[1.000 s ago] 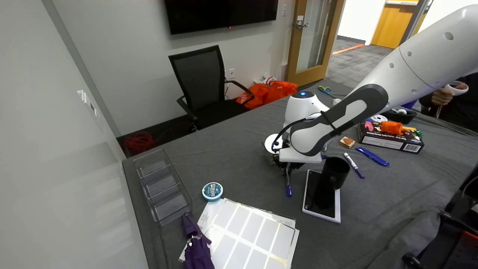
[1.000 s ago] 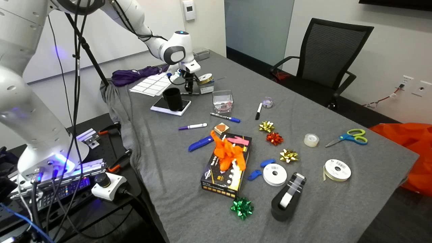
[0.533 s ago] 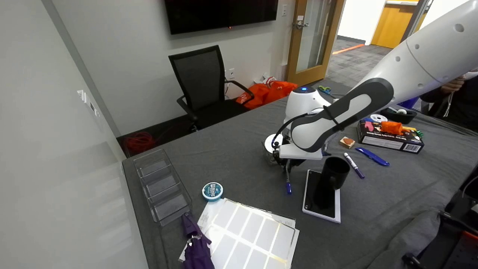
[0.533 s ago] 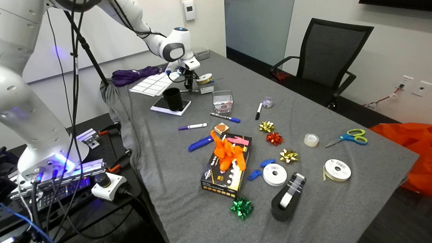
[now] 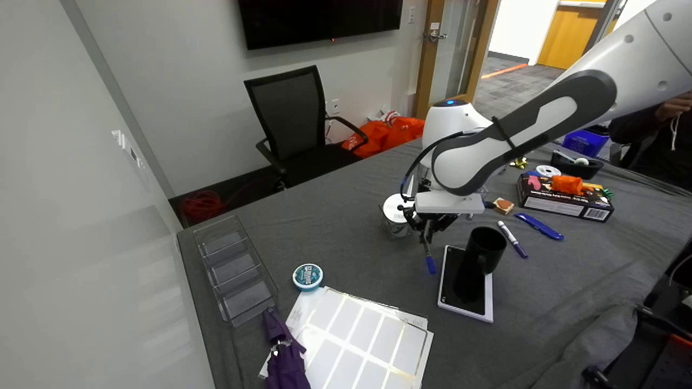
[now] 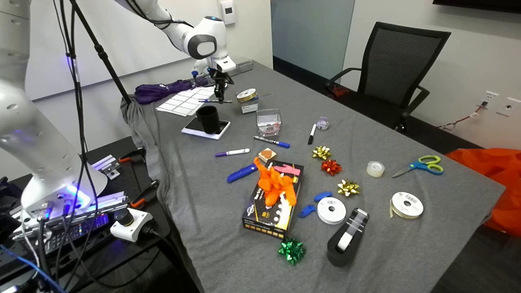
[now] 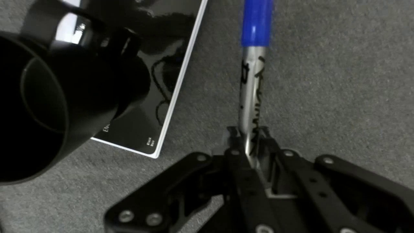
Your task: Put the left marker in the black cup
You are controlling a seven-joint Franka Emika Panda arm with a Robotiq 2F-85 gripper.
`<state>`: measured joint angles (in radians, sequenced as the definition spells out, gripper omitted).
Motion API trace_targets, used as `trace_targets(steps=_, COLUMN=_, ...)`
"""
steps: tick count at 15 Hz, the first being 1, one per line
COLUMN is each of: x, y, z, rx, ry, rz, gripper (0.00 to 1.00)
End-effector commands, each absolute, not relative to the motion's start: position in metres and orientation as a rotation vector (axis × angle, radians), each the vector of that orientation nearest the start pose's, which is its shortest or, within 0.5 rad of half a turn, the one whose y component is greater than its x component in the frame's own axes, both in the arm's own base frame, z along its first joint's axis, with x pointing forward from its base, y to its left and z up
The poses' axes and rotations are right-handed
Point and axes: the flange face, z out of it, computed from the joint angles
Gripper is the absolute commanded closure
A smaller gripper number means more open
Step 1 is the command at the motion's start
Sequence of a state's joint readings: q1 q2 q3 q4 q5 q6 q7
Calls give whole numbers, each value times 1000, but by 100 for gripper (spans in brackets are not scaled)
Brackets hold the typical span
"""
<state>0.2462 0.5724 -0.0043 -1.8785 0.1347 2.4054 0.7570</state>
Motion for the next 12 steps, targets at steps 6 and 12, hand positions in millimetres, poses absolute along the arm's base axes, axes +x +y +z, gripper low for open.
trace_targets(steps=6, x=574, y=96, z=285, rx=-2923, ry=684, rz=324, gripper=96)
trace_targets(steps=12, x=553, y=51, z=307, rx=-2967, ry=598, rz=484, gripper=96)
